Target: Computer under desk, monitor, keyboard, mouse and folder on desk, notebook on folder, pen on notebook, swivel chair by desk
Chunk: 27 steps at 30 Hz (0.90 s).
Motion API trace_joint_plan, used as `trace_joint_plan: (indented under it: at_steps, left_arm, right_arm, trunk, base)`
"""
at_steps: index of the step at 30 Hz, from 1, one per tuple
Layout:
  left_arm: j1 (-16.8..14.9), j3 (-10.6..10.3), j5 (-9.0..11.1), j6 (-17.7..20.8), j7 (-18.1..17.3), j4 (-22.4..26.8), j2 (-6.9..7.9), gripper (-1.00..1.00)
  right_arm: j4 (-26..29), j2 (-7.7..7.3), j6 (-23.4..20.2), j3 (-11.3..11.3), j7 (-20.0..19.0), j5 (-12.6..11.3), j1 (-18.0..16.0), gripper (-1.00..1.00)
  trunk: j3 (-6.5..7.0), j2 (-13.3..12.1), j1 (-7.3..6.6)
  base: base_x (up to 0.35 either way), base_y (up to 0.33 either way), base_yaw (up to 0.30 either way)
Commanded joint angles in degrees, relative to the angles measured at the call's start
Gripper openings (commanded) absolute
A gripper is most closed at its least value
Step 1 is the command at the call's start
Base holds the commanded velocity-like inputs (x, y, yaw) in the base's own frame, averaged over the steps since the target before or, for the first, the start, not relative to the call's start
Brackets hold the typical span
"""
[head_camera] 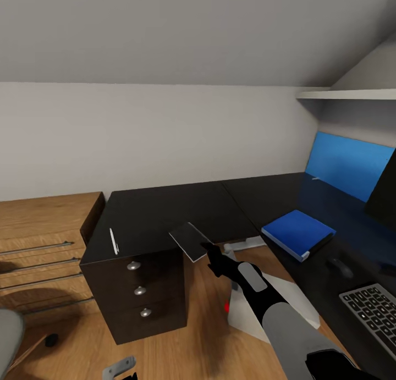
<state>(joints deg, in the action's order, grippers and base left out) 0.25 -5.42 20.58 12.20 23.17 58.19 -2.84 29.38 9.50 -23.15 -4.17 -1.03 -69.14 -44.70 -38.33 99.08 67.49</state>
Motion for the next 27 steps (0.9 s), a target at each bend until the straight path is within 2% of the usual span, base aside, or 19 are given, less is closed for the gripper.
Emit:
trace_joint_plan:
  at_steps: [1, 15, 16, 22, 27]
  left_arm:
    - [0.01, -0.11, 0.43, 0.19, 0.38, 0.12, 0.03, 1.0]
    - [0.01, -0.11, 0.48, 0.19, 0.39, 0.1, 0.03, 1.0]
    - [0.01, -0.11, 0.48, 0.19, 0.39, 0.11, 0.03, 1.0]
    - [0.01, -0.11, 0.43, 0.25, 0.39, 0.11, 0.03, 1.0]
    - [0.01, -0.11, 0.43, 0.27, 0.39, 0.09, 0.03, 1.0]
  right_arm:
    - [-0.02, -0.01, -0.1, -0.07, -0.11, -0.03, -0.04, 1.0]
    - [0.05, -0.01, -0.05, -0.08, -0.11, -0.03, -0.04, 1.0]
    - [0.08, -0.01, -0.05, -0.1, -0.11, -0.03, -0.04, -1.0]
    - [0.22, -0.01, -0.05, -0.15, -0.11, -0.01, -0.04, -1.0]
    - [0.3, -0.01, -0.05, -1.54, -0.16, -0.02, -0.04, -1.0]
  trunk:
    - [-0.04, 0.02, 0.02]
    - [-0.04, 0.02, 0.02]
    - [-0.04, 0.02, 0.02]
    - [-0.04, 0.02, 0.02]
    - [-0.04, 0.02, 0.02]
  base:
    - [0.191, 0.125, 0.0]
    - [0.02, 0.01, 0.0]
    - [0.0, 0.0, 0.0]
    - [0.0, 0.0, 0.0]
    - [0.0, 0.0, 0.0]
